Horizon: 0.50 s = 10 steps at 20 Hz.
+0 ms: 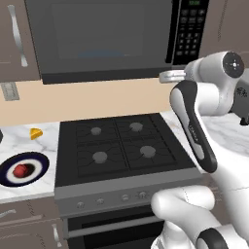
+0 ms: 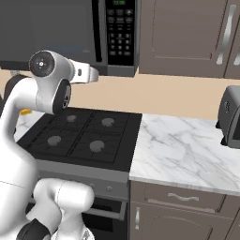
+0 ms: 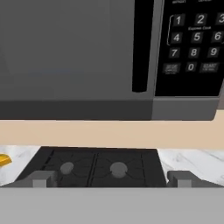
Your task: Pick the bell pepper from the counter and place it in the microwave. Then turn on the microwave.
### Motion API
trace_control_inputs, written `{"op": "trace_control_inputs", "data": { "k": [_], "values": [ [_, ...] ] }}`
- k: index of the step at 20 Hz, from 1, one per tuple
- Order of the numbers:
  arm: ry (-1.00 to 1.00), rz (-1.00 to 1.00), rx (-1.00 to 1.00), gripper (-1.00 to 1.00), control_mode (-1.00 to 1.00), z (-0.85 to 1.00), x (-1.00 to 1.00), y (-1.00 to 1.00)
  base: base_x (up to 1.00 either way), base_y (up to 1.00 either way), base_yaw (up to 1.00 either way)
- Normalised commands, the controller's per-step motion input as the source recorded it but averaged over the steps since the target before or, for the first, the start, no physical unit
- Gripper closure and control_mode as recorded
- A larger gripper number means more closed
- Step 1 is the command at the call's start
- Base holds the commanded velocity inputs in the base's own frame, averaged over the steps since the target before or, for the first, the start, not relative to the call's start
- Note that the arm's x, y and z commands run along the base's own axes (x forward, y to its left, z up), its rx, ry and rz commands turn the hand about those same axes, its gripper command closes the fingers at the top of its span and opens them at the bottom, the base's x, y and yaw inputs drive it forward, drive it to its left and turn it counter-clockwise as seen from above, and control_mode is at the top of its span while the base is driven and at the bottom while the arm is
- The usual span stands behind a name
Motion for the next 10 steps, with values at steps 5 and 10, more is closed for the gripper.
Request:
{"op": "trace_control_inputs", "data": {
  "k": [5,10],
  "values": [
    [0.0,0.0,0.0,-1.0,-1.0,0.23,0.02,-0.01,0.0,0.0,0.0],
    [0.0,0.0,0.0,-1.0,-1.0,0.24,0.04,-0.07,0.0,0.0,0.0]
  ]
}}
